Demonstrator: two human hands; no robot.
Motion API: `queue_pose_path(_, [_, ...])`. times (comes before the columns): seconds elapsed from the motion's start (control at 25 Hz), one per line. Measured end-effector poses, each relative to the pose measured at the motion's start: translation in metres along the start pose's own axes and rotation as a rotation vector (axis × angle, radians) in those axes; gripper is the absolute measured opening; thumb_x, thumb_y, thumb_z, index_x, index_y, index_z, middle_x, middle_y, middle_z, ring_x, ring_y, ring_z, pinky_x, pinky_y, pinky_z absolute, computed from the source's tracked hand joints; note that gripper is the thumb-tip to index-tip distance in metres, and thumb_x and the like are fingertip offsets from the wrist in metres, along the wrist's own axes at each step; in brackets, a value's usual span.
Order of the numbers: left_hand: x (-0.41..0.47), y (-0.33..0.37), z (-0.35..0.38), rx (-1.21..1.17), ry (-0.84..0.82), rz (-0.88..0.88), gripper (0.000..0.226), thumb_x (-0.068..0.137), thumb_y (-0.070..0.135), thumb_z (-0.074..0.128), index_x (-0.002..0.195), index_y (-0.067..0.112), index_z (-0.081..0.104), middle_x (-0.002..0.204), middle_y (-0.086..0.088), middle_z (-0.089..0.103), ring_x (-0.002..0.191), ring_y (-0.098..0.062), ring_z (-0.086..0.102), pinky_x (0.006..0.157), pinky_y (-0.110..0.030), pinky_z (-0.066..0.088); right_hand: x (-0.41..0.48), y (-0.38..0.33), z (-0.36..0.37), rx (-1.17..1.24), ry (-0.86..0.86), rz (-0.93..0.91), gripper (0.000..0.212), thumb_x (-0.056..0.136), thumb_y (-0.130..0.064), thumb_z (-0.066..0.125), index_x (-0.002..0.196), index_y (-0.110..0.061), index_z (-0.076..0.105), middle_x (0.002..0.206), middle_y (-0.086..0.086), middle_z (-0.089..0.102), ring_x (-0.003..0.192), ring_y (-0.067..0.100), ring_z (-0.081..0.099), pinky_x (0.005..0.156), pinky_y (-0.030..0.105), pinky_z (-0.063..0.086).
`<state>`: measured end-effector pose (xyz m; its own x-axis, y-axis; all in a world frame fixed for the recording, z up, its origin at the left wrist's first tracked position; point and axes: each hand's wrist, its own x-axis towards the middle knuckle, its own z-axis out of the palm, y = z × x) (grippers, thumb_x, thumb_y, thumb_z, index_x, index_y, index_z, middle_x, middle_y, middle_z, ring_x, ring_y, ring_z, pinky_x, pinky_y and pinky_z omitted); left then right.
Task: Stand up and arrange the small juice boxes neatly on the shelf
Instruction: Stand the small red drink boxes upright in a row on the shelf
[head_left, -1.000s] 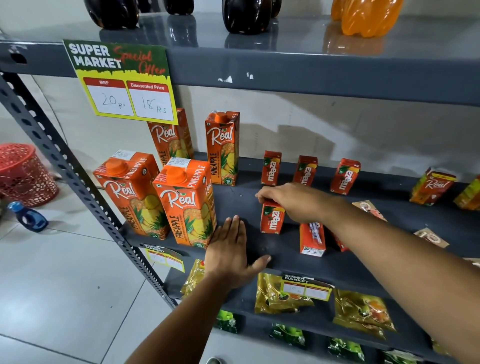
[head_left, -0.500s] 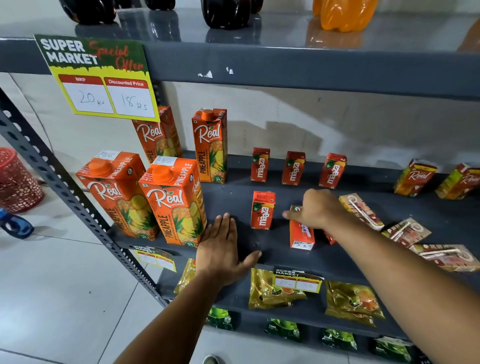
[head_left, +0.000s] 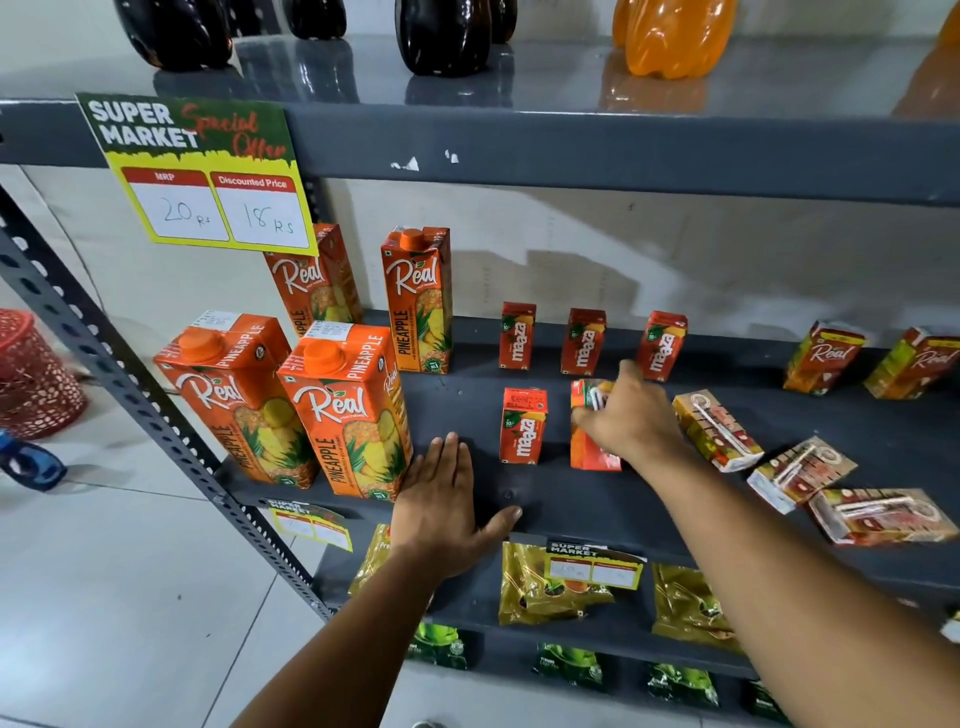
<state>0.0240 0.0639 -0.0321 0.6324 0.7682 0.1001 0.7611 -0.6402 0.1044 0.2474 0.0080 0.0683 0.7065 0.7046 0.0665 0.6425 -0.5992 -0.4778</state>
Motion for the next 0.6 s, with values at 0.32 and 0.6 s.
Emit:
queue_pose_path(0.32, [-0.004,-0.002,-0.002,0.005,0.022,0.006,0.108,0.076,0.085,0.010,0.149,0.005,0.005,0.160,-0.012,0.006,0.146,-0.024,0.002,0.116,-0.038,0.003,-0.037,0.016,0.034,0.276,0.230,-0.127,0.071,0.071,-0.036,0.080,0.124,-0.010,0.041,0.113,0.014,0.054,0.091,0.023,0.056,0.065,0.031,0.044])
queue_pose_path(0.6, [-0.005,-0.001,-0.003,0.003,0.026,-0.002,0.108,0.075,0.084,0.010,0.149,0.006,0.005,0.160,-0.012,0.007,0.146,-0.024,0.003,0.117,-0.039,0.005,-0.045,0.029,0.042,0.341,0.205,-0.142,0.077,0.068,-0.045,0.082,0.123,-0.010,0.042,0.109,0.010,0.055,0.096,0.022,0.056,0.072,0.030,0.046])
